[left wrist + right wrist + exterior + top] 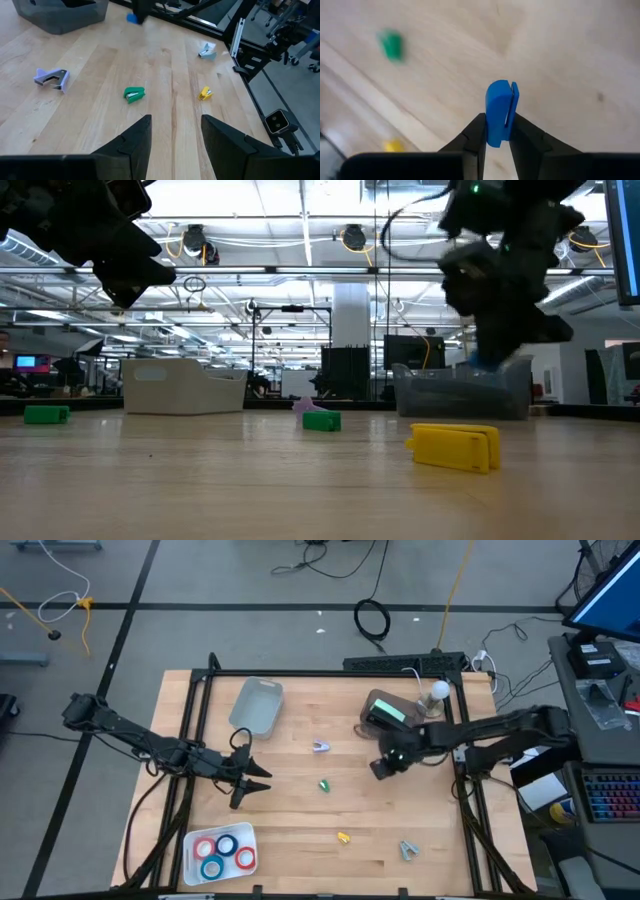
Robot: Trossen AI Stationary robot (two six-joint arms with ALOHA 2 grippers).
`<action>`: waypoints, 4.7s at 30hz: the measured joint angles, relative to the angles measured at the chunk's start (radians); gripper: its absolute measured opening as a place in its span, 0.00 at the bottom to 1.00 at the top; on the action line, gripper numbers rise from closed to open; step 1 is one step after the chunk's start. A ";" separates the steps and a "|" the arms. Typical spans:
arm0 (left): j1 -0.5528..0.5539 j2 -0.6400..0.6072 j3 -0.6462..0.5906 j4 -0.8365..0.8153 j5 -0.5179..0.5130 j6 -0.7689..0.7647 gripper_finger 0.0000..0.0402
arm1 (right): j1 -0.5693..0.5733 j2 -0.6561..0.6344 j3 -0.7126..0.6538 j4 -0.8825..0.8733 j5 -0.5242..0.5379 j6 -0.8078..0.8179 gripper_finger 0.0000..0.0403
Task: Pick and place Stapler, Stapler remover, tape
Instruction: Put the blue small stapler into the black bin, then put the left green small stapler into the black bin
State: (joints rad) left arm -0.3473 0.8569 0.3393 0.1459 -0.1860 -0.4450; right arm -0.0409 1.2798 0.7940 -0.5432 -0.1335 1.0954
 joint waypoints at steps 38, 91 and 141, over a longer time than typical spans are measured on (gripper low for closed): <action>0.000 0.000 0.000 0.001 -0.051 -0.009 0.44 | -0.509 -0.078 0.001 -0.248 0.263 -0.510 0.15; 0.000 0.000 0.000 0.004 -0.052 -0.012 0.44 | -0.556 -0.010 -0.002 -0.164 0.309 -0.510 0.15; 0.000 0.000 0.000 0.015 -0.052 -0.029 0.44 | -0.505 -0.183 0.000 -0.074 0.226 -0.544 0.17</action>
State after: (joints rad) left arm -0.3470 0.8570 0.3393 0.1612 -0.2379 -0.4741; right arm -0.5459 1.0965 0.7937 -0.6176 0.0928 0.5511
